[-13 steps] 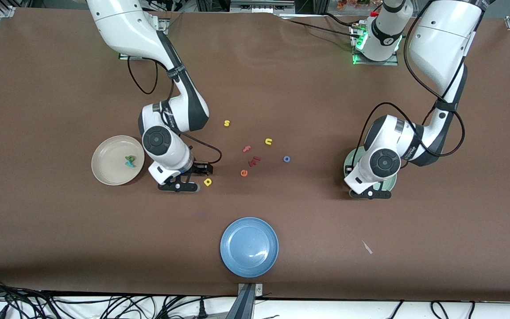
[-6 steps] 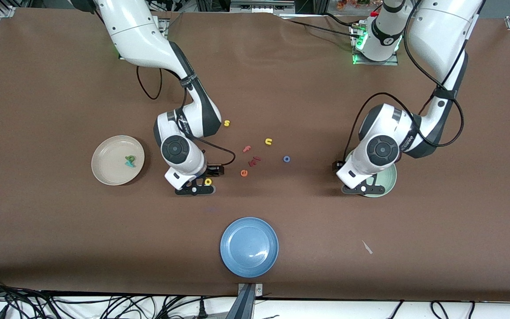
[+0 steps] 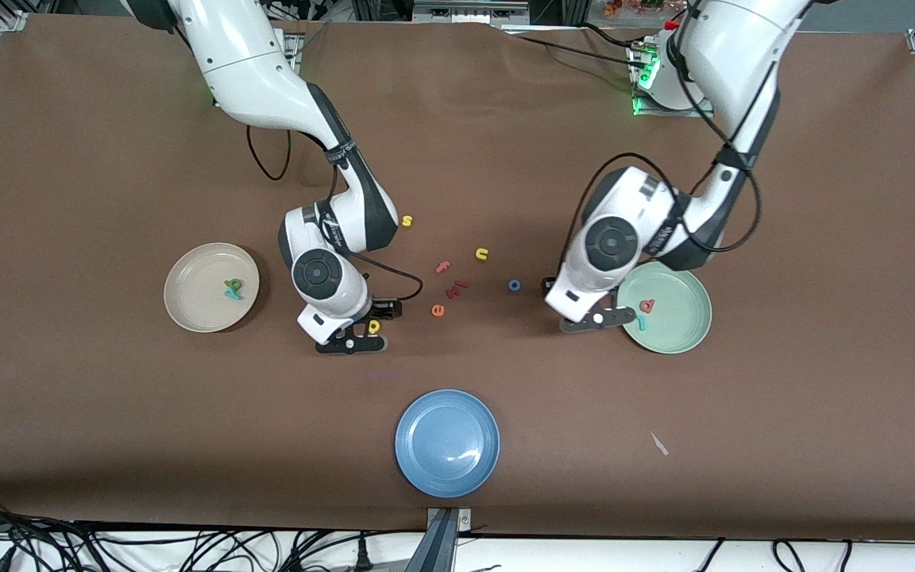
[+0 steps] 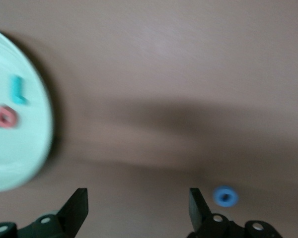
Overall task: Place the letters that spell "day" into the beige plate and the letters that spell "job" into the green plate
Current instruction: 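Grasp the yellow letter with the right gripper while the left gripper grasps blue, then carry the yellow letter to the cream plate while the left gripper carries blue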
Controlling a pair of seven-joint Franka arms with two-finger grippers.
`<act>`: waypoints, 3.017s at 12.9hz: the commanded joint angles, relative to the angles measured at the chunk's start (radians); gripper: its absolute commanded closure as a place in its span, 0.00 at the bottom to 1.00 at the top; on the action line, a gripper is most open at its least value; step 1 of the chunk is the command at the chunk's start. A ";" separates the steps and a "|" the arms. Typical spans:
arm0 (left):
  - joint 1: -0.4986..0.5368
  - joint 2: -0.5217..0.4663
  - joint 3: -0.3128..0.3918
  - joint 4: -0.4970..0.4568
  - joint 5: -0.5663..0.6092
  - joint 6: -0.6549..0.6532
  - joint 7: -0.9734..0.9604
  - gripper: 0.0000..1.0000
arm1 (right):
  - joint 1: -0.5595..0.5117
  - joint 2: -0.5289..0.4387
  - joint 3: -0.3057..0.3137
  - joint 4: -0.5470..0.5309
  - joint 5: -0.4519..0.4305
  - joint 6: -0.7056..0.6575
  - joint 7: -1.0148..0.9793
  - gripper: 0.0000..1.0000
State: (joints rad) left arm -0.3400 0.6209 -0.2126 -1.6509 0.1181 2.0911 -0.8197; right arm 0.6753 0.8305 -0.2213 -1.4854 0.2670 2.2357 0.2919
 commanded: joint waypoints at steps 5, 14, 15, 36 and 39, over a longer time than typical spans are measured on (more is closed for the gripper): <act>-0.128 0.141 0.010 0.077 -0.012 0.156 -0.285 0.30 | -0.014 0.052 0.007 0.073 0.017 -0.004 -0.020 0.17; -0.125 0.157 0.010 0.059 -0.011 0.161 -0.288 0.50 | -0.020 0.058 0.008 0.082 0.029 -0.004 -0.020 0.47; -0.122 0.158 0.010 0.059 -0.011 0.161 -0.288 0.57 | -0.020 0.058 0.008 0.082 0.034 -0.004 -0.019 0.56; 0.194 0.026 0.039 0.034 0.161 -0.131 0.408 0.93 | -0.037 -0.329 -0.211 -0.369 0.054 -0.105 -0.326 0.79; 0.193 0.026 0.033 0.028 0.147 -0.131 0.407 0.10 | -0.039 -0.314 -0.295 -0.392 0.051 -0.116 -0.332 0.79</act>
State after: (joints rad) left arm -0.1430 0.6623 -0.1643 -1.6089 0.2480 1.9647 -0.4216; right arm 0.6285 0.5361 -0.4816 -1.8361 0.3114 2.1220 -0.0209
